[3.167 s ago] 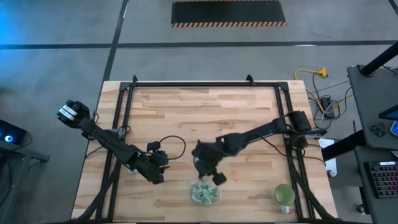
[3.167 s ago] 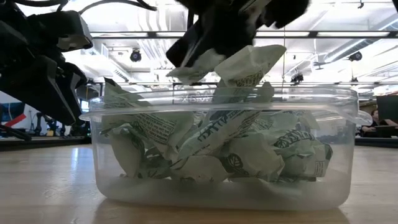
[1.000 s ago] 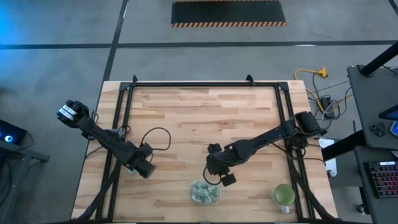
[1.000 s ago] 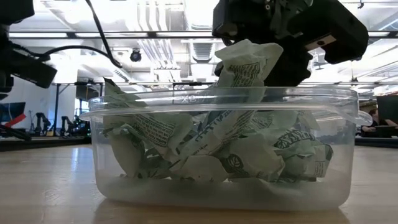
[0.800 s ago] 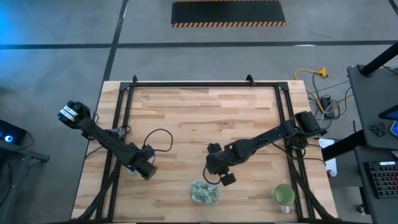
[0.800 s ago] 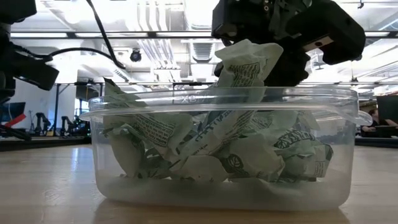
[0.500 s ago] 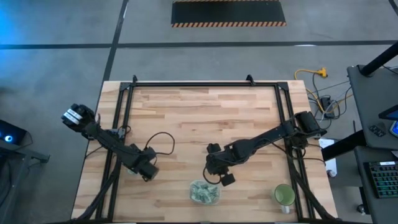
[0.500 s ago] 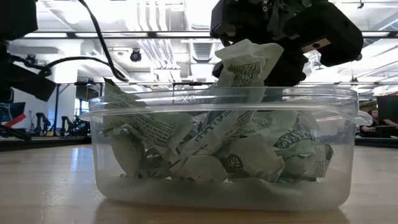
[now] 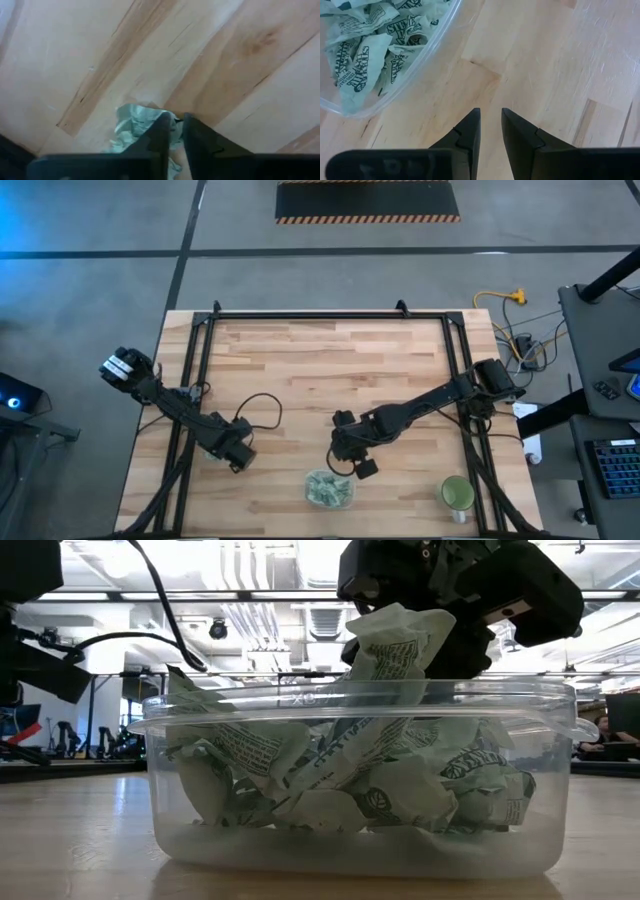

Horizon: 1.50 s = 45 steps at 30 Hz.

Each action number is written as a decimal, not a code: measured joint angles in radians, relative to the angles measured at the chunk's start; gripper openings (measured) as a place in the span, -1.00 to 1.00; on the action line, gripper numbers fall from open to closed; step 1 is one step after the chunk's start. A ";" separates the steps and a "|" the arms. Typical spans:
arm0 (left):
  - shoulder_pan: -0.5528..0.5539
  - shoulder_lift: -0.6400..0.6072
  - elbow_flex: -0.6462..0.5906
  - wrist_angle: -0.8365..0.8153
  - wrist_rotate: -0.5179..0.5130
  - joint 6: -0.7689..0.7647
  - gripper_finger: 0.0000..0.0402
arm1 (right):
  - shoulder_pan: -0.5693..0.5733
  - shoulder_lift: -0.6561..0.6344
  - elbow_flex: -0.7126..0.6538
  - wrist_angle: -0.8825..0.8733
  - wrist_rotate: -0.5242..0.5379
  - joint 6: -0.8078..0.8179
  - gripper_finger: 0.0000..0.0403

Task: Pick and place Stevia / Truvia into bins
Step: Put the stevia packet into the transparent container

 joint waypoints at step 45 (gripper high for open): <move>0.024 0.257 0.217 1.166 -0.143 1.115 -0.94 | -0.110 -0.020 -0.117 -0.091 0.156 0.092 -0.66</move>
